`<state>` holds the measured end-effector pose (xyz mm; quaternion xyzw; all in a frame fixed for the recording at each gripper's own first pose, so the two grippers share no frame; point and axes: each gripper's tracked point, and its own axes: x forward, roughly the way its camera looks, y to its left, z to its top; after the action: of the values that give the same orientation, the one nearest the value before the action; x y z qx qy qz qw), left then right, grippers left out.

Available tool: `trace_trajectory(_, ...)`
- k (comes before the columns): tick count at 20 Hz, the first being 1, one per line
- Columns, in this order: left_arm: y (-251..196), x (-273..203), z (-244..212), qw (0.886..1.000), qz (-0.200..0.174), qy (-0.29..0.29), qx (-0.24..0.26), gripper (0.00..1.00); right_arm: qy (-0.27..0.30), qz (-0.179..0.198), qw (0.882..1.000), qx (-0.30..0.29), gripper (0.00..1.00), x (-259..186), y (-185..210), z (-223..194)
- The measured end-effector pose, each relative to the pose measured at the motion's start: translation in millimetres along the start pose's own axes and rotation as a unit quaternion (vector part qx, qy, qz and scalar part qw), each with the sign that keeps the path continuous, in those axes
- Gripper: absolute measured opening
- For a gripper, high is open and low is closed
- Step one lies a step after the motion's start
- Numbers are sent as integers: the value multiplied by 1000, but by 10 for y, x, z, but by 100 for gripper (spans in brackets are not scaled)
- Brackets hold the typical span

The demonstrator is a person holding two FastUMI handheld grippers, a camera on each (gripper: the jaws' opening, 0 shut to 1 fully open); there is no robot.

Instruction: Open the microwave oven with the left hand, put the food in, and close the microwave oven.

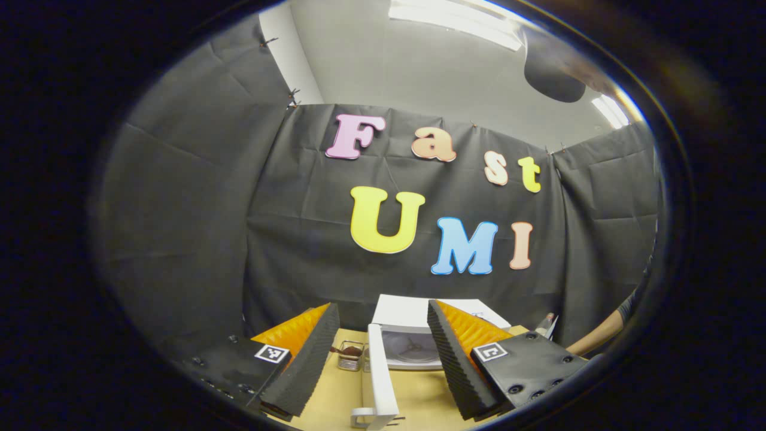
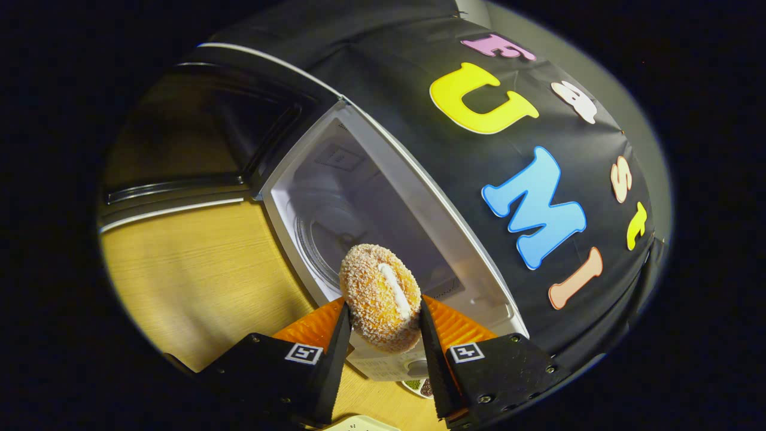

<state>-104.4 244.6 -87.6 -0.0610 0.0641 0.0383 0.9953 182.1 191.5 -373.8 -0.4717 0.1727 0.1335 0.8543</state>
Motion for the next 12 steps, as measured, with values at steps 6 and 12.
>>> trace_trajectory(6,228,-145,-128,999,34,21,2,94,-6,-22,996,-85,62,541,125,98)
trace_trajectory(12,422,-280,-161,997,69,32,6,93,-50,-32,978,-200,63,950,245,273)
